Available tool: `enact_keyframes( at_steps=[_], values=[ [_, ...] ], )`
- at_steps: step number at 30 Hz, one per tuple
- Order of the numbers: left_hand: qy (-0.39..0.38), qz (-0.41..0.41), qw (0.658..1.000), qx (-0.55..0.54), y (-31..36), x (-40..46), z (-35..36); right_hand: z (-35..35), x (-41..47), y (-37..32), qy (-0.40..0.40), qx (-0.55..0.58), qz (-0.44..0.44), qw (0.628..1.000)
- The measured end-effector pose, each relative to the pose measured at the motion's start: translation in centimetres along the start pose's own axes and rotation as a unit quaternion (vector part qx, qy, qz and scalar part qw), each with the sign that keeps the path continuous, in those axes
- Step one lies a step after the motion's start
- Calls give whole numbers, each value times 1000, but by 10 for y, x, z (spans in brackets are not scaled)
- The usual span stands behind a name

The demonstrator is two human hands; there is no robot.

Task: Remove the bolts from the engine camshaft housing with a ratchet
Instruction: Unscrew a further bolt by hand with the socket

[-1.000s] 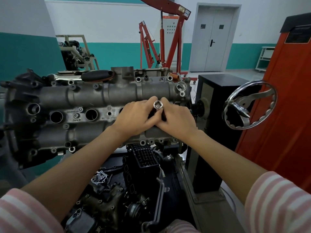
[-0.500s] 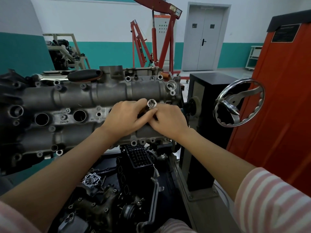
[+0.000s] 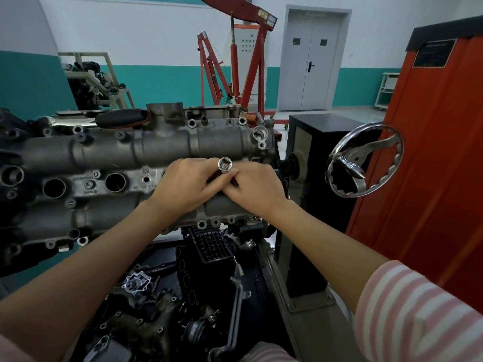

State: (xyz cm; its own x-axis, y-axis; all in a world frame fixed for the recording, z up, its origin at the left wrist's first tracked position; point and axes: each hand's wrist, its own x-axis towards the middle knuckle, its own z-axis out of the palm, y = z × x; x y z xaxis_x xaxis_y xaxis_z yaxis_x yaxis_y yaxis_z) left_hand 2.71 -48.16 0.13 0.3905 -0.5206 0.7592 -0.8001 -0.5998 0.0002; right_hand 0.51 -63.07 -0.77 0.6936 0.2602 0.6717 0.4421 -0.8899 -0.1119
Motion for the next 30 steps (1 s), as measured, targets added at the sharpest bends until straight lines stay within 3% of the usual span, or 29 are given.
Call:
enact_keyframes(
  at_steps=[13, 18, 30],
  values=[
    [-30, -23, 999, 1, 4, 2, -1, 3, 1, 2, -2, -44, -5, 999],
    [1, 0, 1000, 4, 2, 1, -2, 2, 2, 2, -24, -38, 5, 999],
    [-8, -12, 1000, -11, 4, 1, -3, 3, 0, 2, -4, -40, -10, 999]
  ],
)
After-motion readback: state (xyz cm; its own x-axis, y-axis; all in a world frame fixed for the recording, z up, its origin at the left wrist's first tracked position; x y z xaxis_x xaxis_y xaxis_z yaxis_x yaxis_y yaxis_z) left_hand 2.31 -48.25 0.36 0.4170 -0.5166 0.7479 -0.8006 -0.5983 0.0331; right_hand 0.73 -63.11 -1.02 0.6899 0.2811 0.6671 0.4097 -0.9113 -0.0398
